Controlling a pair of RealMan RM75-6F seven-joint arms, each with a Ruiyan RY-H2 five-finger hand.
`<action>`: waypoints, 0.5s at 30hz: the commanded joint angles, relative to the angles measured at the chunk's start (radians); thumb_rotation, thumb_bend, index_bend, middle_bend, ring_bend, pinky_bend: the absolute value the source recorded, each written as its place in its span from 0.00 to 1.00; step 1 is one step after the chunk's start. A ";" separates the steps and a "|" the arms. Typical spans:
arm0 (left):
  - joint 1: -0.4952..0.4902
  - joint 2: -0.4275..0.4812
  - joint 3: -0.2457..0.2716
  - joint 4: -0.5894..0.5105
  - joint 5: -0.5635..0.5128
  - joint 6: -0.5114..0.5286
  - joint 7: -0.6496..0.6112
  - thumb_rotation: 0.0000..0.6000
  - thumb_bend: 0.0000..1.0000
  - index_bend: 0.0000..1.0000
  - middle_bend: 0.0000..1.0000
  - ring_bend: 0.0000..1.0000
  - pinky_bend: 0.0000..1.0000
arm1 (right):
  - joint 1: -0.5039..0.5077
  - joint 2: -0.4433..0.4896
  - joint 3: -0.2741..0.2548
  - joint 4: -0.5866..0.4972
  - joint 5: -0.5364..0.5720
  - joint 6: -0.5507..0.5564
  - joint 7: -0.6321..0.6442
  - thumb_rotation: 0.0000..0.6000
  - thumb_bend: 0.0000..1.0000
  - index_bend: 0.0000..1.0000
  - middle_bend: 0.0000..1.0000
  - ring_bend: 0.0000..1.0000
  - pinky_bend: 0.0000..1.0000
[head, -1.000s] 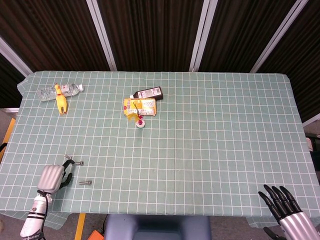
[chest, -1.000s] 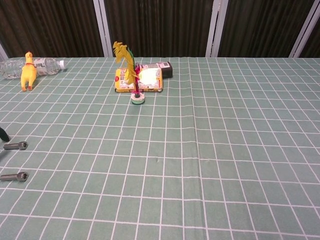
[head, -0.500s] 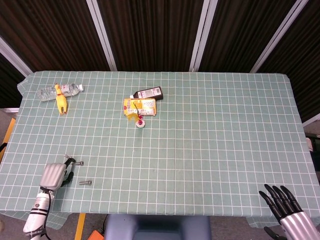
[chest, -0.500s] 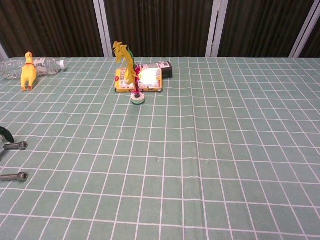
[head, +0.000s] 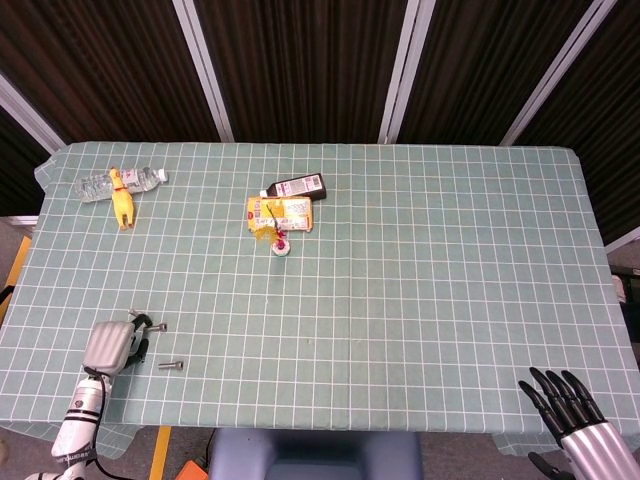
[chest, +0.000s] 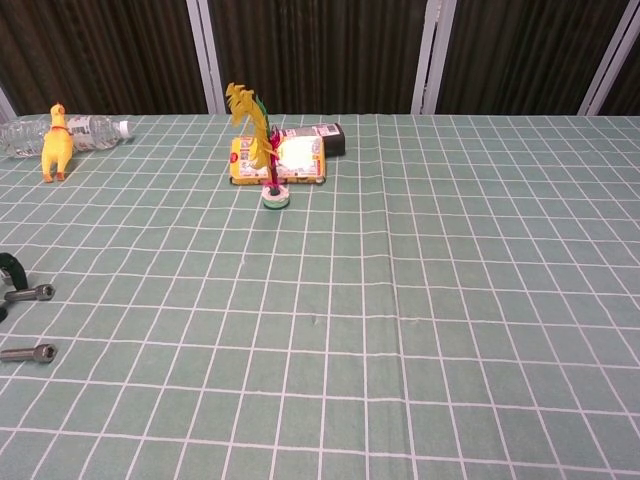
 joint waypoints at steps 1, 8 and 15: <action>-0.001 -0.003 -0.002 0.006 -0.002 -0.002 -0.003 1.00 0.45 0.45 1.00 1.00 1.00 | 0.000 0.000 0.000 0.000 0.001 0.000 0.000 1.00 0.18 0.00 0.00 0.00 0.00; -0.003 -0.009 -0.001 0.021 -0.003 -0.007 -0.014 1.00 0.45 0.47 1.00 1.00 1.00 | 0.000 -0.001 0.000 -0.001 0.001 -0.004 -0.004 1.00 0.18 0.00 0.00 0.00 0.00; -0.006 -0.012 -0.005 0.022 -0.006 -0.009 -0.019 1.00 0.44 0.47 1.00 1.00 1.00 | 0.000 -0.001 0.001 -0.002 0.001 -0.004 -0.004 1.00 0.18 0.00 0.00 0.00 0.00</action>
